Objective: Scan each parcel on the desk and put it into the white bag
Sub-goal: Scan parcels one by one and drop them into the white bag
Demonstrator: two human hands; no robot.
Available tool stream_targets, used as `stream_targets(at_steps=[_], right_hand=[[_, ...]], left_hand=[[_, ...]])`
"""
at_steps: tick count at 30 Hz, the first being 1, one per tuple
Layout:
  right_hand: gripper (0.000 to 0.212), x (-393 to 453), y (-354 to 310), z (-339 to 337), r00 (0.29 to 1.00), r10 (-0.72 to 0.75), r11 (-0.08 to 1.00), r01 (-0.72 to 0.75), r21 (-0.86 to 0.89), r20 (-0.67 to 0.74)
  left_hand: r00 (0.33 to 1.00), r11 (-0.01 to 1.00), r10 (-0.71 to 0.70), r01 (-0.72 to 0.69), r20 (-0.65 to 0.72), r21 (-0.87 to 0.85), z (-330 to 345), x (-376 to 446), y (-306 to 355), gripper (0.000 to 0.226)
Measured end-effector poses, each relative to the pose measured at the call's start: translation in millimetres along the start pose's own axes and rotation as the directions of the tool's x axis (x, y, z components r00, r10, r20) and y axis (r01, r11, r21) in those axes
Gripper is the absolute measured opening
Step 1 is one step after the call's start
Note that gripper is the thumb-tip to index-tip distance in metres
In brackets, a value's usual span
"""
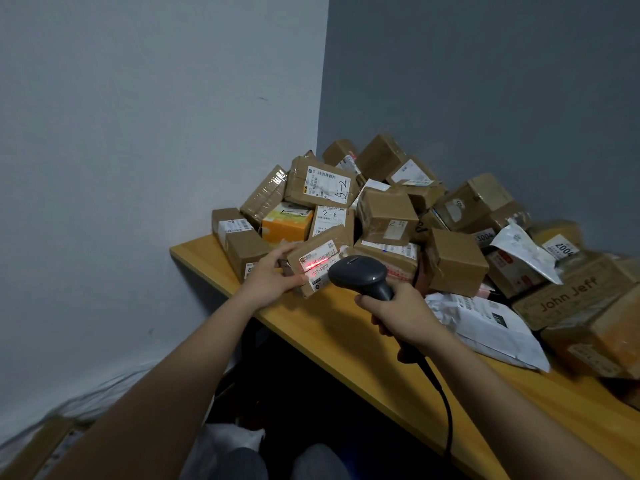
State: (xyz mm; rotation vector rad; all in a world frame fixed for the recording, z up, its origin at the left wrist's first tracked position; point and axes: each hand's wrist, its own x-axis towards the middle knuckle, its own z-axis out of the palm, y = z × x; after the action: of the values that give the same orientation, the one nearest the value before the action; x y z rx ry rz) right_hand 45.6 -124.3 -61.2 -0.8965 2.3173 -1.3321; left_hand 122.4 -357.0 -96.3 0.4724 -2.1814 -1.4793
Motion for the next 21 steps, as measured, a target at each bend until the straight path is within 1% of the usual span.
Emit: stream_targets(at_steps=[3,7,12,16,18,21], right_hand=[[0.022,0,1,0,1.000,0.000,1.000,0.000,0.001,0.003],[0.024,0,2,-1,1.000,-0.002,1.000,0.002,0.011,0.009],[0.025,3,-4,10,0.998,-0.018,1.000,0.017,0.020,0.057],[0.016,7,-22,42,0.991,-0.020,1.000,0.018,0.016,0.135],[0.013,11,-31,71,0.986,-0.046,0.999,0.048,-0.008,0.158],[0.015,22,-42,123,0.978,-0.093,0.993,0.104,-0.055,0.187]], left_hand=[[1.000,0.999,0.003,-0.003,-0.002,0.033,-1,0,0,0.070],[1.000,1.000,0.001,-0.001,0.013,-0.023,-3,-2,0,0.067],[0.999,0.997,-0.027,0.024,-0.032,-0.076,-19,-13,-4,0.070],[0.985,0.988,-0.070,0.047,-0.159,-0.145,-51,-36,-13,0.066],[0.971,0.983,-0.099,0.061,-0.217,-0.173,-75,-53,-24,0.065],[0.938,0.977,-0.151,0.095,-0.312,-0.190,-116,-85,-47,0.063]])
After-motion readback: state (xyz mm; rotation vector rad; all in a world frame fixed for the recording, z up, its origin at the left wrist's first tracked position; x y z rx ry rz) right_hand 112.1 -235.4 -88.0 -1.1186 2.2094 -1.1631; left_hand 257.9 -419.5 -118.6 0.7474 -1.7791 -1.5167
